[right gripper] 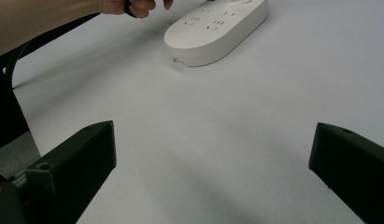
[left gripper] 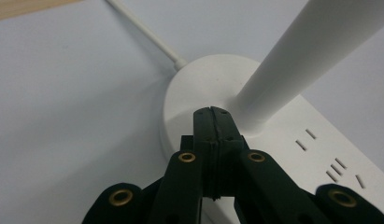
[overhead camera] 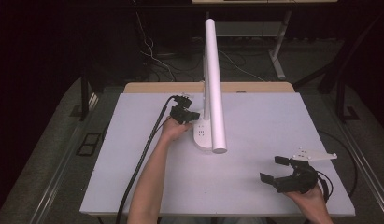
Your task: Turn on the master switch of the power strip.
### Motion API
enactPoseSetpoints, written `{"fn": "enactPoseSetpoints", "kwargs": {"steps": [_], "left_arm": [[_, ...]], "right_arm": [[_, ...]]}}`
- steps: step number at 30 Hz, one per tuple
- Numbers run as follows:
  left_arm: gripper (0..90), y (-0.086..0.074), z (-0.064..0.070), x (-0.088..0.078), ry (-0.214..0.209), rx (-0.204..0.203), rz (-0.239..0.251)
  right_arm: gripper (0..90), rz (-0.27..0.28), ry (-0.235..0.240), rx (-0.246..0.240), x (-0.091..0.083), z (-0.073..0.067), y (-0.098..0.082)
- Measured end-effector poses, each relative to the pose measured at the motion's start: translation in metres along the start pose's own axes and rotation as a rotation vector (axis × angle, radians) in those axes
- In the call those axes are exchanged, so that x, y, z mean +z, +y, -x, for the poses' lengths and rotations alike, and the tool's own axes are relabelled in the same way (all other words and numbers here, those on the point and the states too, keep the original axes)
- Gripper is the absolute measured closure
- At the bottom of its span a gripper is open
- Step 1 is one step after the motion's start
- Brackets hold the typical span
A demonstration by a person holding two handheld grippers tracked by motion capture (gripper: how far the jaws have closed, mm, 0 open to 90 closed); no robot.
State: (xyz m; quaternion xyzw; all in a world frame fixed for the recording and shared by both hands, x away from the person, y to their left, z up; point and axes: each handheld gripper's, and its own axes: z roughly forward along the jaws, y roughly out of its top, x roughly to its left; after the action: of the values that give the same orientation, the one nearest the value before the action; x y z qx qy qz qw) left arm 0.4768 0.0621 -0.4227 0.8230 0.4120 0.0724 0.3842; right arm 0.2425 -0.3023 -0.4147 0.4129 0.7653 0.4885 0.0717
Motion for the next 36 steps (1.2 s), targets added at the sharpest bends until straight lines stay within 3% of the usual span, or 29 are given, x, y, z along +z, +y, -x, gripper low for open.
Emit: {"fn": "enactPoseSetpoints", "kwargs": {"steps": [2,6,8,10,16,26,29,31,33,36], "left_arm": [[90.0,-0.001,-0.003,-0.002,0.017,-0.012,0.002],[89.9,-0.008,-0.010,-0.003,-0.050,-0.099,0.056],[89.9,-0.012,-0.014,-0.004,-0.071,-0.129,0.075],[89.8,-0.016,-0.017,-0.006,-0.076,-0.134,0.090],[89.7,-0.022,-0.020,-0.019,-0.076,-0.103,0.109],[87.9,-0.018,-0.014,-0.041,-0.088,-0.074,0.144],[87.9,-0.018,-0.014,-0.049,-0.082,-0.028,0.135],[87.6,-0.018,-0.012,-0.054,-0.079,-0.027,0.146],[85.5,-0.018,-0.011,-0.059,-0.074,-0.019,0.150],[75.2,-0.019,-0.009,-0.066,-0.059,-0.007,0.141]], "right_arm": [[0.1,-0.002,0.001,0.002,0.001,0.000,0.000],[0.1,-0.009,0.001,0.001,0.001,0.000,0.000],[0.1,-0.005,-0.001,-0.003,0.001,0.001,0.000],[0.1,-0.006,-0.002,-0.002,0.001,0.001,0.000],[0.1,-0.001,-0.005,-0.001,0.001,0.001,-0.001],[0.1,-0.004,-0.004,-0.002,0.001,0.001,0.000],[0.1,-0.005,-0.004,-0.001,0.001,0.001,-0.001],[0.1,-0.005,-0.002,0.000,0.001,0.001,-0.001],[0.1,-0.006,-0.002,-0.001,0.001,0.001,-0.001],[0.1,-0.005,0.000,0.000,0.001,0.000,0.000]]}}
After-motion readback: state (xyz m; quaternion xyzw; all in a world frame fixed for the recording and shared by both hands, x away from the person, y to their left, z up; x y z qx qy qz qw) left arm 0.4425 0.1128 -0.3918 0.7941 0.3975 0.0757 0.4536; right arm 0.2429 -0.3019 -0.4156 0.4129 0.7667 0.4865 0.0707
